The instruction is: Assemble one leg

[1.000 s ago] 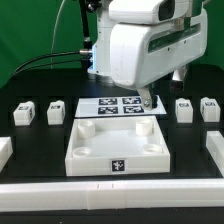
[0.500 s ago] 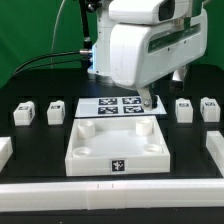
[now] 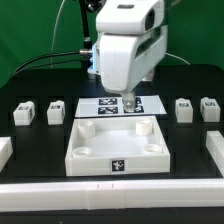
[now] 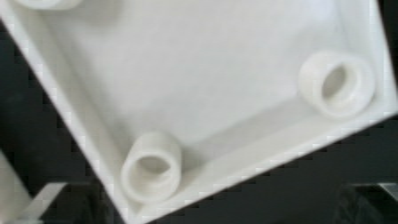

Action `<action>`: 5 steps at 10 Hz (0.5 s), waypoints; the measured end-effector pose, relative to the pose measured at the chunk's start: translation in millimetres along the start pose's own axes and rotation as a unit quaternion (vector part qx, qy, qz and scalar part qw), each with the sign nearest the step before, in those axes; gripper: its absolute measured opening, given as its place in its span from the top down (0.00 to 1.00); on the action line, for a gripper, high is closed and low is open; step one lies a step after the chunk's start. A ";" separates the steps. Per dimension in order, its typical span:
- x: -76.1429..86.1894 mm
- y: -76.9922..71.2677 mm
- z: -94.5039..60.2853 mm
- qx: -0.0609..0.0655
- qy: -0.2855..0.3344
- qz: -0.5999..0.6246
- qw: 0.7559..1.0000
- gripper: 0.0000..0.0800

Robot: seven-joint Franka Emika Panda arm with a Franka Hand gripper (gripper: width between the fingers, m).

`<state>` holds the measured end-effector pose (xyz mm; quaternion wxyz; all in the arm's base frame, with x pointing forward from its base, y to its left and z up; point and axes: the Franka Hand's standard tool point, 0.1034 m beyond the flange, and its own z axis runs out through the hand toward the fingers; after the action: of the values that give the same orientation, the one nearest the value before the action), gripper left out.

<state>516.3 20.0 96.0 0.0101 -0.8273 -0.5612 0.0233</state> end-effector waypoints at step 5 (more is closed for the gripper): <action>2.0 2.2 -0.2 -0.002 0.001 -0.004 1.000 0.19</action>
Offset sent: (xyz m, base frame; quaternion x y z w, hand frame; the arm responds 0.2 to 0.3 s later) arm 0.0000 0.0000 0.0000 0.0000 0.0000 0.0000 1.0000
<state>519.1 21.1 96.1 0.0093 -0.8252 -0.5644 0.0211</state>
